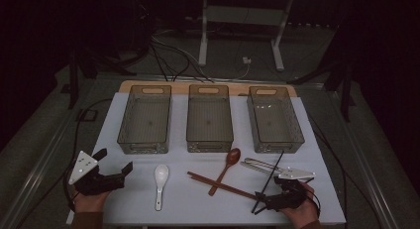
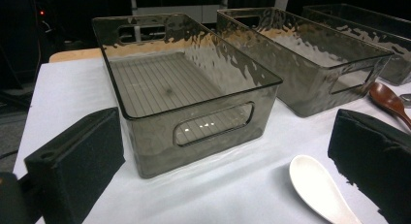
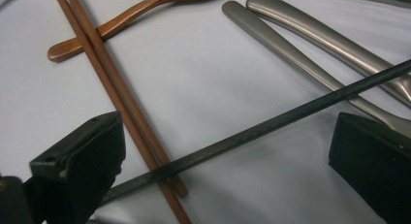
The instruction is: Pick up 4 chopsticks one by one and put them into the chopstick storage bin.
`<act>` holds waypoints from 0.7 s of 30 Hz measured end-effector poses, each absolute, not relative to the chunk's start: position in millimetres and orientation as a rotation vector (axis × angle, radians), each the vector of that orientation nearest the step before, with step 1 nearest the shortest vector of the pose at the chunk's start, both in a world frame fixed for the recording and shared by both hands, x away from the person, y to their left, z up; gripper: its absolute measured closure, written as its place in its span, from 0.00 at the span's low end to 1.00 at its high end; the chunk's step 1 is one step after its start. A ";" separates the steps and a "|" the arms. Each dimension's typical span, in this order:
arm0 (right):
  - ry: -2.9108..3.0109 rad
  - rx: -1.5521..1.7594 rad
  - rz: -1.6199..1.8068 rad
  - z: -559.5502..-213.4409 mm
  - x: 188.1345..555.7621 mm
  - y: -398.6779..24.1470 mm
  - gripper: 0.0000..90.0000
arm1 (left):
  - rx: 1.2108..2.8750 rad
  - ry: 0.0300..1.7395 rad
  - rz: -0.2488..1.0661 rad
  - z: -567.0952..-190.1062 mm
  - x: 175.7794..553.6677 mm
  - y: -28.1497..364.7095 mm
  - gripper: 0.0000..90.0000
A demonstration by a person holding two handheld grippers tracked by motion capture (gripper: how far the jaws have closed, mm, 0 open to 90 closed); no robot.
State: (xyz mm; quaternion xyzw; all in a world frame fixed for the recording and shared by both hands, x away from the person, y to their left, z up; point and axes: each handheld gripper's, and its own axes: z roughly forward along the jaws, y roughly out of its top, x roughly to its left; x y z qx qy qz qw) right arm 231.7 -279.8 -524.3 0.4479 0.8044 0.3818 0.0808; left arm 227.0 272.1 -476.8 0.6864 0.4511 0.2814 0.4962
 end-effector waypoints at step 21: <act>2.326 1.433 1.061 -523.4 238.5 -268.1 0.17 | 1.669 1.087 0.683 -476.9 227.0 271.1 0.01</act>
